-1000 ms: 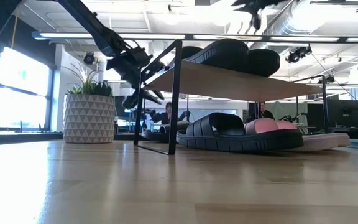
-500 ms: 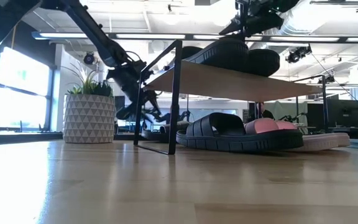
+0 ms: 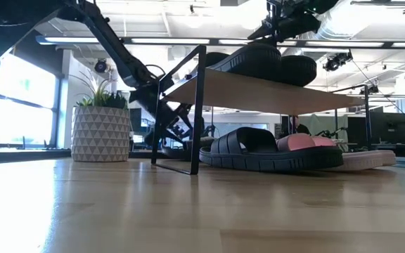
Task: Pick and place slides into the shelf
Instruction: Put the black slipper under the shelf
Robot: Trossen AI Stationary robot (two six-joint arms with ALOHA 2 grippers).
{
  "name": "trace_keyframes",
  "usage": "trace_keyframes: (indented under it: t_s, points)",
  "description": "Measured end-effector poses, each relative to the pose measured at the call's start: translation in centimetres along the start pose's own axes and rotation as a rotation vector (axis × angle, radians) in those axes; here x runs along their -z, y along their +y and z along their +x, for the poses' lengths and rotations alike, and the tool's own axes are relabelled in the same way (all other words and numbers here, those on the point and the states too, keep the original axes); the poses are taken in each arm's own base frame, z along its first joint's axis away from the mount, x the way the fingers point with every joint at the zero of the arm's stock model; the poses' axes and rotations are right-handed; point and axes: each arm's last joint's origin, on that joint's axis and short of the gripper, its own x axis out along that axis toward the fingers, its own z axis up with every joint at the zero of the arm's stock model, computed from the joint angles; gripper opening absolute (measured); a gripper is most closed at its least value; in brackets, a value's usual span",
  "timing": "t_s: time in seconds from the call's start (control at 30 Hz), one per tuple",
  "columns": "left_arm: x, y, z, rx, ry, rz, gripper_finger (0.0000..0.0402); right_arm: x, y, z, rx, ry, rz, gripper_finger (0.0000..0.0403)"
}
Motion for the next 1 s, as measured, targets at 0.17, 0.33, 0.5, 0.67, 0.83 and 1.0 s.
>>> trace_keyframes:
  t_s: [0.17,0.33,0.5,0.67,0.83,1.0]
  points:
    - [-0.1,0.1,-0.1,-0.015,-0.013,-0.004,0.0184,0.0,0.0,0.0,0.0,0.0,-0.004,0.0064]
    - [-0.1,0.1,0.0,-0.047,-0.053,0.02,0.0184,0.0,0.0,0.0,0.004,-0.001,-0.016,0.0064]
    - [-0.1,0.0,0.1,-0.065,-0.08,0.036,0.0184,0.0,0.0,0.0,0.006,-0.002,-0.021,0.0064]
    - [-0.4,0.5,0.9,-0.058,-0.089,0.039,0.0184,-0.1,0.0,0.0,0.006,-0.005,-0.025,0.0064]
    - [-0.5,1.2,1.8,-0.023,-0.042,0.005,0.0184,-0.1,0.0,0.0,0.006,-0.005,-0.025,0.0064]
    - [-0.8,1.0,1.9,0.0,-0.057,0.023,0.0166,-0.1,0.0,0.0,0.006,-0.005,-0.034,0.0064]
